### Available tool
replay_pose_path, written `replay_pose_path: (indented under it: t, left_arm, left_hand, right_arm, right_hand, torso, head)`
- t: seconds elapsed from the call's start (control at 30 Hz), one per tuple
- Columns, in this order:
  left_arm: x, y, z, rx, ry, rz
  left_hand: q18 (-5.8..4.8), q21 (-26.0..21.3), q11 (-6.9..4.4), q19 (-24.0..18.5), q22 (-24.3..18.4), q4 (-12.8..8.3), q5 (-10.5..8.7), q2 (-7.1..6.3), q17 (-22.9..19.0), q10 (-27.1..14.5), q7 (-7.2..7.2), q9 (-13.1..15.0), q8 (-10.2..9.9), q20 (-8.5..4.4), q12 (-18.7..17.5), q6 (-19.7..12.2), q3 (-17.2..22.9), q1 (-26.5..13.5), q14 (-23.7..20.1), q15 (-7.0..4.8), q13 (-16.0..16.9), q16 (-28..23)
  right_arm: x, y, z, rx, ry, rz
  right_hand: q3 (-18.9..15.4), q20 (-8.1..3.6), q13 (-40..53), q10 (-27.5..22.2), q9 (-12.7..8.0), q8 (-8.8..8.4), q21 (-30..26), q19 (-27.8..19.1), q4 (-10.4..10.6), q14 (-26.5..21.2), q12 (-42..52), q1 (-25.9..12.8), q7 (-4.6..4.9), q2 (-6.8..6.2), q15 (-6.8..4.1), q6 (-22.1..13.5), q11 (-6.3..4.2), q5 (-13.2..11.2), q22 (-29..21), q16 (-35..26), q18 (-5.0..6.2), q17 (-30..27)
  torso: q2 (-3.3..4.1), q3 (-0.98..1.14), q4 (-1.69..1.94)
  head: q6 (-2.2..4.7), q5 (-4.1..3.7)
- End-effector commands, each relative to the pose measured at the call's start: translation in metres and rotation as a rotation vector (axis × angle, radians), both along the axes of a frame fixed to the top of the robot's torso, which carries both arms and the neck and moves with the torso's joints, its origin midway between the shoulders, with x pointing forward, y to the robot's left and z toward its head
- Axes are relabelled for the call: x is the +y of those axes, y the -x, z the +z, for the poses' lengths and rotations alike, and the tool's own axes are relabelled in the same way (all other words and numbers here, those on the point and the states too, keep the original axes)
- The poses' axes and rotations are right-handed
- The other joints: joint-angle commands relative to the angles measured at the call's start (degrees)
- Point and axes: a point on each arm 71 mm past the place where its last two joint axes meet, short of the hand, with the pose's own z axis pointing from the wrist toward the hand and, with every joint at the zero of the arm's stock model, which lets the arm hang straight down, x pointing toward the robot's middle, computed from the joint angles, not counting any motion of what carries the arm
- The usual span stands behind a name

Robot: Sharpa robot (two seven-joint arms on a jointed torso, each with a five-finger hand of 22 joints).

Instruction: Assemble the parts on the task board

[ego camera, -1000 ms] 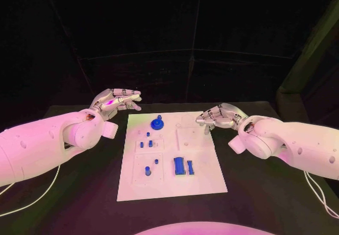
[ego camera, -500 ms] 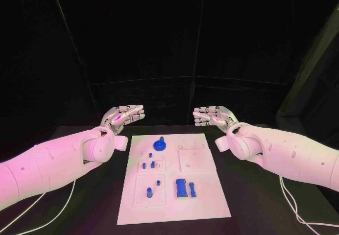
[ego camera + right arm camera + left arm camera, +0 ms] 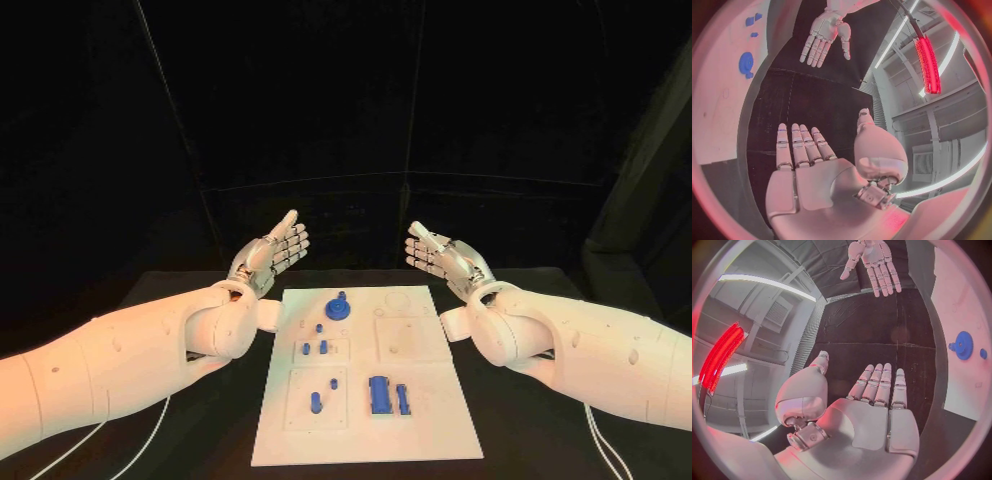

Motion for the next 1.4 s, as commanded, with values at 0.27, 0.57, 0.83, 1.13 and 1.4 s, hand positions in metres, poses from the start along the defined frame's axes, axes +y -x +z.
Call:
replay_pose_path:
  t: [0.27,0.57,0.83,1.13,1.4]
  left_arm:
    - [-0.013,0.037,0.006,-0.057,-0.127,0.189]
    - [-0.015,0.044,0.007,-0.061,-0.135,0.205]
    - [-0.015,0.044,0.007,-0.061,-0.135,0.205]
    - [-0.015,0.044,0.007,-0.061,-0.135,0.205]
    - [-0.015,0.044,0.007,-0.061,-0.135,0.205]
  left_hand:
    - [-6.6,-0.46,-5.17,-8.08,-6.4,0.02,-0.44,0.17,-0.67,-13.42,-5.85,-0.24,-0.62,-8.14,-0.41,-12.95,-5.17,-17.36,-11.85,-3.74,-0.27,-5.91]
    - [-6.6,-0.46,-5.17,-10.73,-6.4,0.02,-0.44,0.17,-0.67,-17.53,-5.85,-0.24,-0.62,-8.14,-0.41,-16.97,-5.17,-22.7,-15.46,-3.74,-0.27,-5.91]
    - [-6.6,-0.46,-5.17,-12.11,-6.4,0.02,-0.44,0.17,-0.67,-20.03,-5.85,-0.24,-0.62,-8.14,-0.41,-19.42,-5.17,-25.97,-17.71,-3.74,-0.27,-5.91]
    - [-6.6,-0.46,-5.17,-16.33,-6.4,0.02,-0.44,0.17,-0.67,-22.07,-5.85,-0.24,-0.62,-8.14,-0.41,-21.37,-5.17,-28.53,-19.45,-3.74,-0.27,-5.91]
    - [-6.6,-0.46,-5.17,-16.33,-6.4,0.02,-0.44,0.17,-0.67,-26.82,-5.85,-0.24,-0.62,-8.14,-0.41,-26.0,-5.17,-34.76,-23.71,-3.74,-0.27,-5.91]
  right_arm:
    - [0.003,0.028,0.004,-0.01,-0.073,-0.235]
    - [0.004,0.029,0.004,-0.009,-0.074,-0.239]
    - [0.004,0.029,0.004,-0.009,-0.074,-0.239]
    - [0.004,0.029,0.004,-0.009,-0.074,-0.239]
    - [0.004,0.029,0.004,-0.009,-0.074,-0.239]
  right_hand:
    - [7.78,-7.77,-1.07,-13.45,-0.3,-0.44,-0.38,-12.99,-0.2,-13.72,-0.42,-18.67,-2.52,-0.28,-2.51,-10.87,-4.82,-2.96,-0.26,-0.48,-6.63,-0.33]
    - [7.78,-7.77,-1.07,-17.5,-0.3,-0.44,-0.38,-16.77,-0.2,-17.83,-0.42,-24.3,-2.52,-0.28,-2.51,-14.18,-4.82,-2.96,-0.26,-0.48,-6.63,-0.33]
    - [7.78,-7.77,-1.07,-19.99,-0.3,-0.44,-0.38,-19.24,-0.2,-20.43,-0.42,-27.79,-2.52,-0.28,-2.51,-16.14,-4.82,-2.96,-0.26,-0.48,-6.63,-0.33]
    - [7.78,-7.77,-1.07,-21.92,-0.3,-0.44,-0.38,-21.12,-0.2,-22.48,-0.42,-30.51,-2.52,-0.28,-2.51,-21.7,-4.82,-2.96,-0.26,-0.48,-6.63,-0.33]
    - [7.78,-7.77,-1.07,-26.78,-0.3,-0.44,-0.38,-25.83,-0.2,-27.33,-0.42,-32.12,-2.52,-0.28,-2.51,-21.7,-4.82,-2.96,-0.26,-0.48,-6.63,-0.33]
  torso:
    - [-0.16,0.16,0.02]
    - [-0.16,0.16,0.02]
    - [-0.16,0.16,0.02]
    - [-0.16,0.16,0.02]
    - [-0.16,0.16,0.02]
  head:
    - [0.0,0.01]
    - [0.0,0.01]
    - [0.0,0.01]
    - [0.0,0.01]
    - [0.0,0.01]
